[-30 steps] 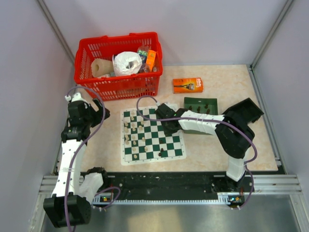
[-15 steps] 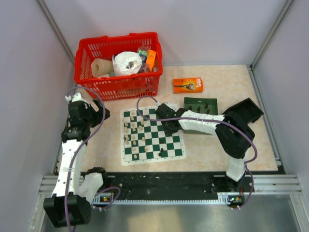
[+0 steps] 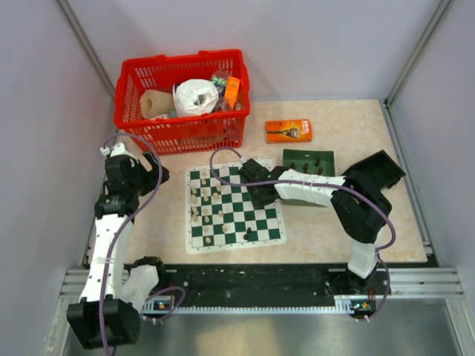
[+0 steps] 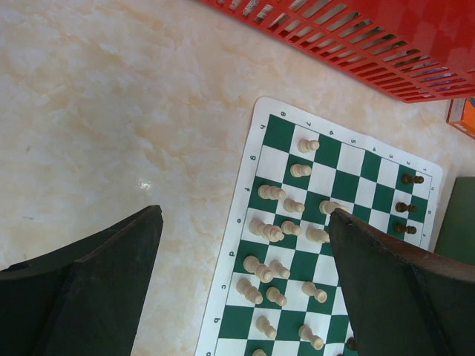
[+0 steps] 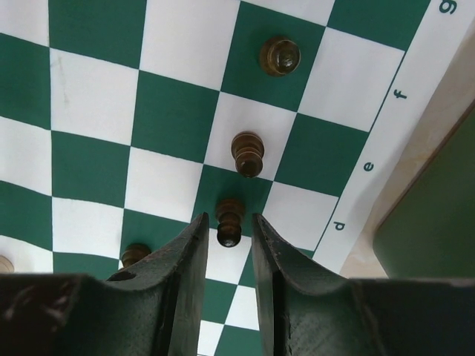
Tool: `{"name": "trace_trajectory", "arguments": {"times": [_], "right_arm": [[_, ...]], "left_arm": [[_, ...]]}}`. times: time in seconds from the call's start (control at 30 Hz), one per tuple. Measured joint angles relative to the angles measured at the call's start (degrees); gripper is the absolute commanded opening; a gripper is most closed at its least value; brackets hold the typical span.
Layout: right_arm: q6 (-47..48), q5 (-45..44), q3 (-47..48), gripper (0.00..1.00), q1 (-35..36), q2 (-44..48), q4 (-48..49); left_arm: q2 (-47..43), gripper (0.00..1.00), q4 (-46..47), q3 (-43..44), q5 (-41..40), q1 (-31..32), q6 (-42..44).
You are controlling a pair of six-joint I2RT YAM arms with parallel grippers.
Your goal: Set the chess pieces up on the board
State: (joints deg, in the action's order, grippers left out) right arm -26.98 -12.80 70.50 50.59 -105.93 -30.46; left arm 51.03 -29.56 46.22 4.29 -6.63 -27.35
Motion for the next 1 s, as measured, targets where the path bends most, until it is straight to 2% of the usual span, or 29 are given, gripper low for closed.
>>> {"name": "trace_trajectory", "arguments": {"times": [0.2,0.53,0.73,1.0], "right_arm": [[0.0,0.4,0.0,0.35,0.0,1.0,-0.1],[0.4,0.5,0.1,0.38,0.0,12.3,0.1],[0.1,2.2,0.1,0.38,1.6,12.2,0.6],[-0.8,5.7,0.2,0.38,4.4,6.3,1.0]], "left_arm": [[0.0,0.99,0.0,-0.2,0.0,0.0,0.0],[0.0,0.99,0.0,-0.2,-0.9,0.0,0.0],[-0.6,0.99,0.0,-0.2,-1.8,0.0,0.0],[-0.8,0.99,0.0,-0.2,-2.0,0.0,-0.1]]}}
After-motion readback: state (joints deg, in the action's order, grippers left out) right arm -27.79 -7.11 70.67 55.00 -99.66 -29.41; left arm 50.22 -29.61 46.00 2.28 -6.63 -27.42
